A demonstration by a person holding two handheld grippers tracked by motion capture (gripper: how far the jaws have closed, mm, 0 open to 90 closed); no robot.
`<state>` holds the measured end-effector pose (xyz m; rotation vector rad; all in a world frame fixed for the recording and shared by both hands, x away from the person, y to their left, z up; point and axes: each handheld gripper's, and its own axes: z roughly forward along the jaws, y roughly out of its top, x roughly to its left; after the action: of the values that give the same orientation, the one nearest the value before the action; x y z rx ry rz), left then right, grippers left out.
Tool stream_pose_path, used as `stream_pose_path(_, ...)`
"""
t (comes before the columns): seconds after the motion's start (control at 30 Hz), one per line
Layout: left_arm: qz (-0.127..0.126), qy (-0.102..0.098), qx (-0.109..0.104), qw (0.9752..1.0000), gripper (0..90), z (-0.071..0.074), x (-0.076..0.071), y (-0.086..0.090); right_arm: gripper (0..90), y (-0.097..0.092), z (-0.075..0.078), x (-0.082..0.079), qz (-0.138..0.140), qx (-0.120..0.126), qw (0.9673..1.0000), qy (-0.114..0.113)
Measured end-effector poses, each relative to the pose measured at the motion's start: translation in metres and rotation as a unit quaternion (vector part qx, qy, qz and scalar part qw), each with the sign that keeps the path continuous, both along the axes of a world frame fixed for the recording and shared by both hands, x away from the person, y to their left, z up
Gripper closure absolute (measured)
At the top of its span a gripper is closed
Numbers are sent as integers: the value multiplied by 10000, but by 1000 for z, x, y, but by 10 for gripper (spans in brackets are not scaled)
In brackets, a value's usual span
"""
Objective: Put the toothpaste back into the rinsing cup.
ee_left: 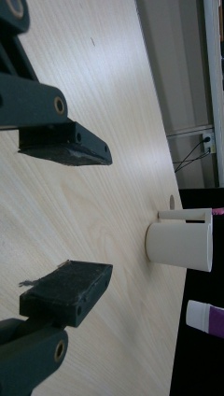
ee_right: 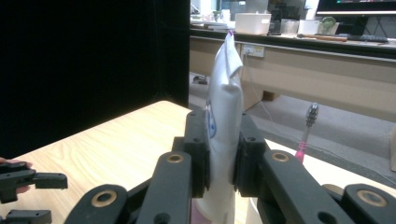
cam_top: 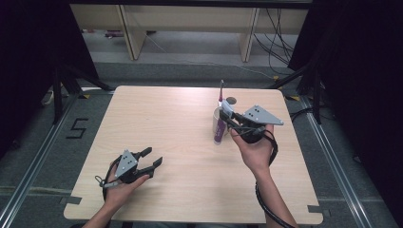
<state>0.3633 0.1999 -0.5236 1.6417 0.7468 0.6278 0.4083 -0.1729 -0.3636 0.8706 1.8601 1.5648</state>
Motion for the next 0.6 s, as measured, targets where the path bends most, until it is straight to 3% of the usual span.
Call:
stream_pose_path(0.17,27,23,-6,10000,401,0,1,0,790,-2,5,2,-65,59,9999,85)
stream_pose_path(0.33,58,81,27,9999,399,1,0,1,790,-5,9,6,-142,5,9999,-64)
stream_pose_path(0.5,68,69,44,9999,399,1,0,1,791,-5,14,9,-192,7,9998,-35)
stream_pose_path(0.53,67,69,50,9999,399,1,0,1,790,-5,15,11,-215,-4,9997,-131)
stream_pose_path(0.57,69,71,47,9999,398,1,0,1,791,-4,16,10,-184,63,9998,14)
stream_pose_path(0.6,70,77,32,9999,398,1,0,1,791,-5,17,12,-207,50,9998,-53)
